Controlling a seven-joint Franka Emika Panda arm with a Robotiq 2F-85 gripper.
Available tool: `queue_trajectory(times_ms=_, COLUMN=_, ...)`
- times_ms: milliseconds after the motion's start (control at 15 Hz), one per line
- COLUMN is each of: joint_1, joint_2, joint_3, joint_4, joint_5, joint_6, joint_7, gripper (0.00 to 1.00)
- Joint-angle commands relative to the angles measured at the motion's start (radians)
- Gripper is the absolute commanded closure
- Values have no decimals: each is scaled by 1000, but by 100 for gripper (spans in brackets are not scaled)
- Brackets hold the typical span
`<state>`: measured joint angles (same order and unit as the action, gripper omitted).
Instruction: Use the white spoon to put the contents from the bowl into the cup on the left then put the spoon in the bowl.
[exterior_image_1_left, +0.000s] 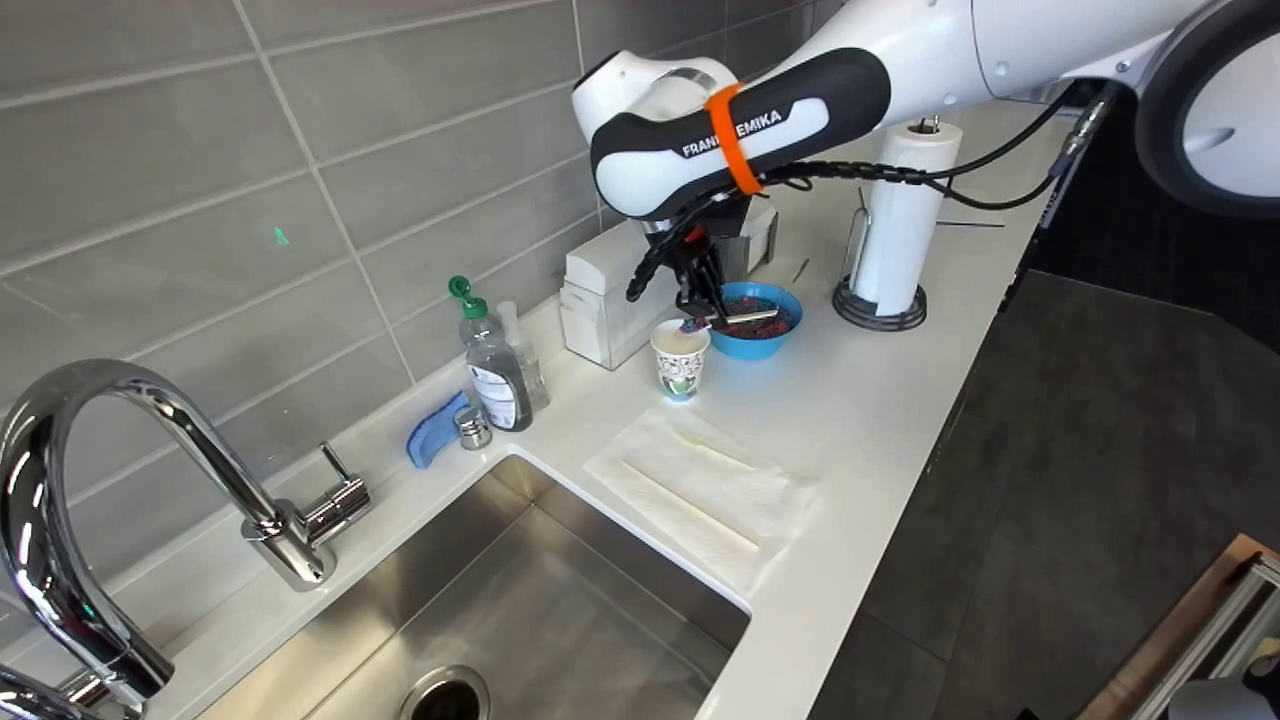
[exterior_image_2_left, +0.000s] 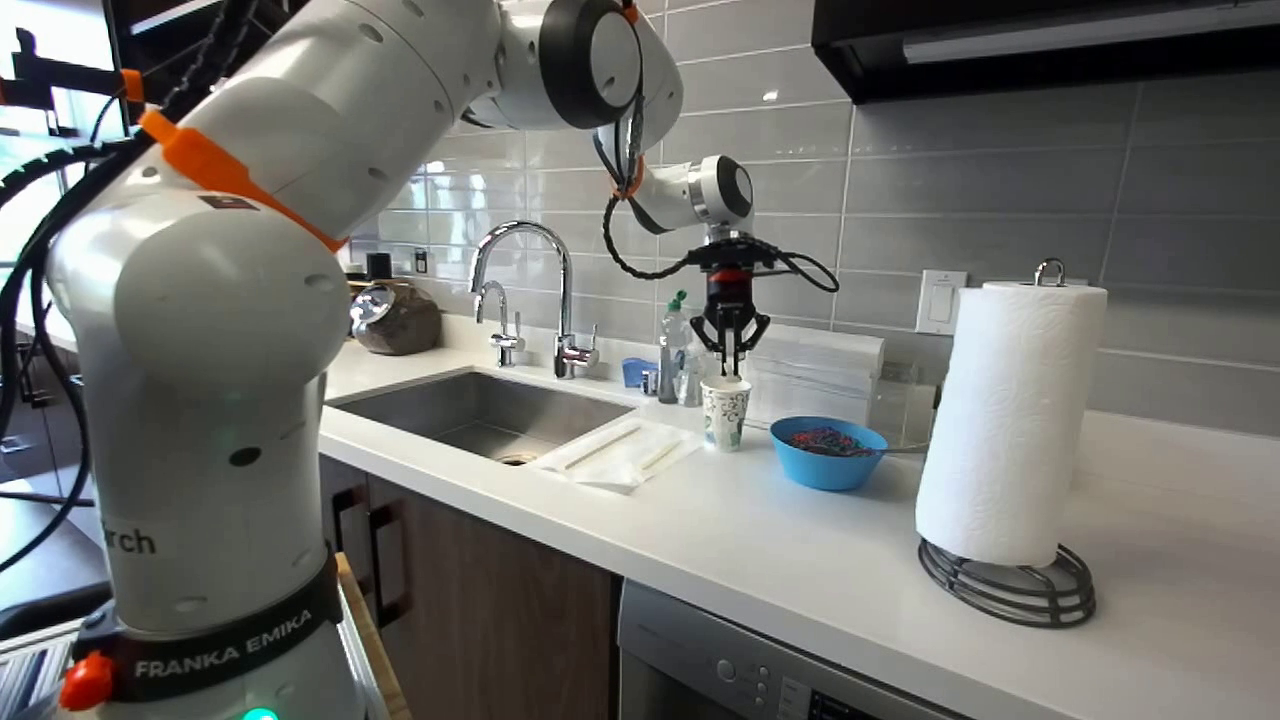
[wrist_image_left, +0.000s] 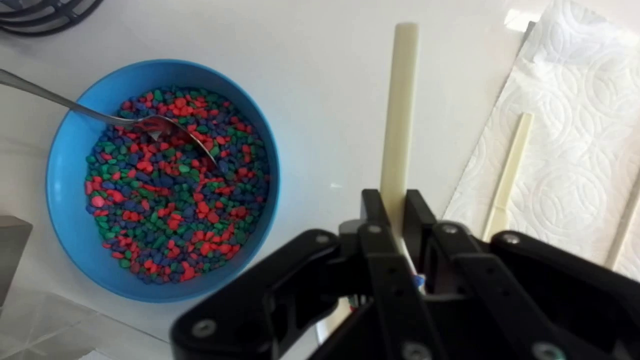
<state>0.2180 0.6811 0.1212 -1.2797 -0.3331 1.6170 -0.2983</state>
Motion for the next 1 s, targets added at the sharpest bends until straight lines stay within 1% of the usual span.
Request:
queue_trajectory(times_ms=0, joint_1=27, joint_2=88, joint_3=-12, joint_4=124, joint_5=-19, joint_6=-53, joint_7=-13, gripper=96)
queue_trajectory(times_ms=200, joint_1=45, joint_2=139, joint_3=-15, joint_4=198, joint_5=-21, joint_6=-95, joint_7=-19, gripper=96)
queue_trajectory(times_ms=600, joint_1=93, joint_2=222, joint_3=-26, joint_4=347, joint_5=-35, joint_6=-220, joint_7=-24, gripper=96)
queue_trajectory(times_ms=933, joint_1=104, joint_2=241, joint_3=-47, joint_4=423, joint_5=-62, joint_6=-325, joint_7=-61, gripper=96)
